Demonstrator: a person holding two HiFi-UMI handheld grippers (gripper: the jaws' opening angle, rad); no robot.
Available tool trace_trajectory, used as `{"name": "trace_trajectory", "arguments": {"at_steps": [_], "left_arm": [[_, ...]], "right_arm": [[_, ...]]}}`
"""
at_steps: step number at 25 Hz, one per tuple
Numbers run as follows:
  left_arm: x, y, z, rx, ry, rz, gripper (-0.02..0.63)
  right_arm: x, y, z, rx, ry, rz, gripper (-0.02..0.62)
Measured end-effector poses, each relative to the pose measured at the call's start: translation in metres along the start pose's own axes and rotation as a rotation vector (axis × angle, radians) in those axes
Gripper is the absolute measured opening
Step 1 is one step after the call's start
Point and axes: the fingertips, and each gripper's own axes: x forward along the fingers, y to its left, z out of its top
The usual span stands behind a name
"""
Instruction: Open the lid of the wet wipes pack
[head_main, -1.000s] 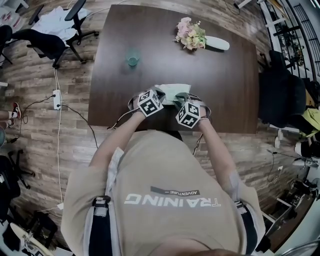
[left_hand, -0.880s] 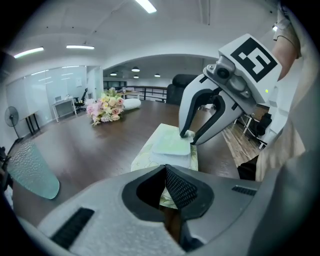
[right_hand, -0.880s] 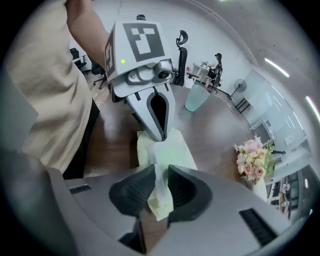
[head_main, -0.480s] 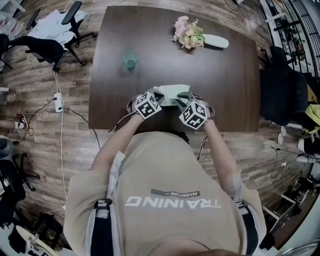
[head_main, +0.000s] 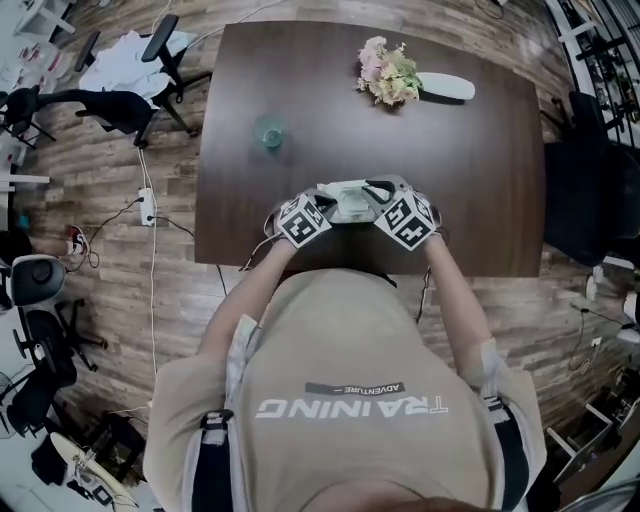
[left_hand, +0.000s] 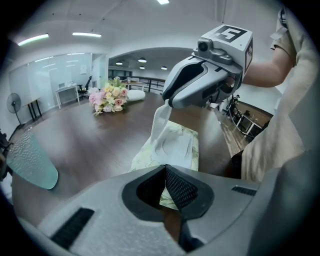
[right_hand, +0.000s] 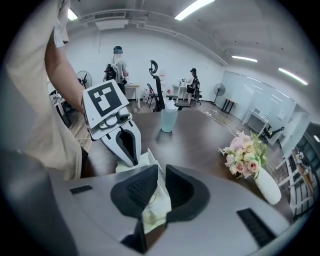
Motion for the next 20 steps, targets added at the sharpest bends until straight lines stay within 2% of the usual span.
{"name": "trace_trajectory", "arguments": {"at_steps": [6,12,20], "left_arm": [[0.001,-0.001,0.002,-0.04,0.009,0.013,0.009],[0.004,0.001,-0.006,-0.081,0.034,0.061,0.009],[0.005,0.0,-0.002,-0.13,0.055,0.085,0.009]], "right_arm": [[0.008,-0.022,0.001,0.067,-0.106,0.015,0.052],[0.022,-0.049,-0.006,0.208,-0.205,0.046,0.052],[0.037,-0.068,-0.02,0.274,-0.235,0.085,0.052]]}}
